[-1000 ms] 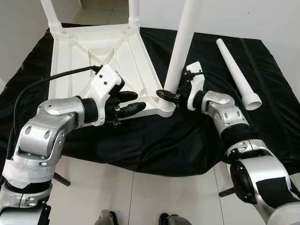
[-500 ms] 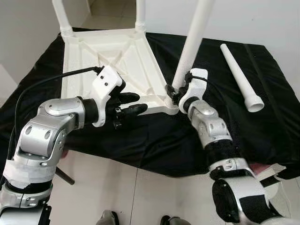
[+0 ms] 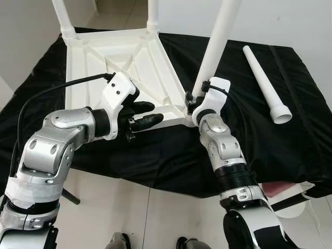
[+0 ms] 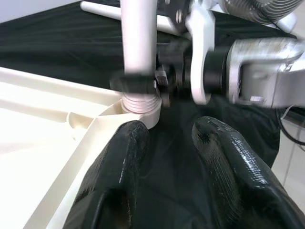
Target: Building children table
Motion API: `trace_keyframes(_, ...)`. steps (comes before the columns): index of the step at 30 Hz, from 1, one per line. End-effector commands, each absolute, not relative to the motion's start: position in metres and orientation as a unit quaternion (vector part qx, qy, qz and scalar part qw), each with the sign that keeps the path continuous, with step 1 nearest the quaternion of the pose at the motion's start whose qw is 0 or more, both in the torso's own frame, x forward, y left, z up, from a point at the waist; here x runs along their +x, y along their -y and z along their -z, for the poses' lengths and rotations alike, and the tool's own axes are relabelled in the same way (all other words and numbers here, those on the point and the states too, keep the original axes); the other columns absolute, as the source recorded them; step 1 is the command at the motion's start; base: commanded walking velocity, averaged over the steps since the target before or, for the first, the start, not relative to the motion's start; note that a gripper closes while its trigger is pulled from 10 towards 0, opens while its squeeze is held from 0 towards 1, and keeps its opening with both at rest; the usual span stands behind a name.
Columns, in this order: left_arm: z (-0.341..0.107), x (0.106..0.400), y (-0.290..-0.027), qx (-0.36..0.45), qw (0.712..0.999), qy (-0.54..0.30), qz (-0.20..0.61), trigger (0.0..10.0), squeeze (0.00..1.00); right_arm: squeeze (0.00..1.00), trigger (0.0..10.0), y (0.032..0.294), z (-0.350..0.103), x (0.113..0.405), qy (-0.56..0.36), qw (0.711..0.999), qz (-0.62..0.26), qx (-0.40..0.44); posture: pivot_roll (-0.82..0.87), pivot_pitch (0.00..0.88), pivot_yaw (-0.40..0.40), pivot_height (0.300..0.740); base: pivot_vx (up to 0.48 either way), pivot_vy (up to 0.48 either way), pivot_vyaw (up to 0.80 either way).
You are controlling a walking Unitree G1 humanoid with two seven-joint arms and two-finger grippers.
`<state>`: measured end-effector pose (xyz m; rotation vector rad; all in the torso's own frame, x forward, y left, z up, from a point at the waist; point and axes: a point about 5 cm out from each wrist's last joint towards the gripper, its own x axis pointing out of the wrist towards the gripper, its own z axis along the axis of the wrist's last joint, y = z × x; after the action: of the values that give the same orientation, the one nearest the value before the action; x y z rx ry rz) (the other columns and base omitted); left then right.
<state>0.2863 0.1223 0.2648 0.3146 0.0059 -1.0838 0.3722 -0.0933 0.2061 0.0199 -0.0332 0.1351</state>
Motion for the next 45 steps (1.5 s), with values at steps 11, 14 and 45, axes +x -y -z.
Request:
trace_keyframes(11,-0.264,0.287,-0.123,0.150,0.864,0.004,0.480,10.0,0.00,0.00,10.0,0.098,-0.214,0.363,0.044,0.929,-0.357,-0.091,0.01,0.182,-0.004,0.740,0.000,0.000,0.00)
trace_keyframes(14,-0.265,0.287,-0.124,0.151,0.865,0.004,0.479,10.0,0.00,0.00,10.0,0.105,-0.217,0.368,0.033,0.908,-0.396,-0.128,0.02,0.180,-0.003,0.740,0.000,0.000,0.00)
trace_keyframes(45,-0.266,0.286,-0.125,0.153,0.865,0.003,0.478,10.0,0.00,0.00,0.0,0.116,-0.192,0.395,-0.056,0.954,-0.268,-0.122,0.02,0.179,-0.002,0.740,0.000,0.000,0.00)
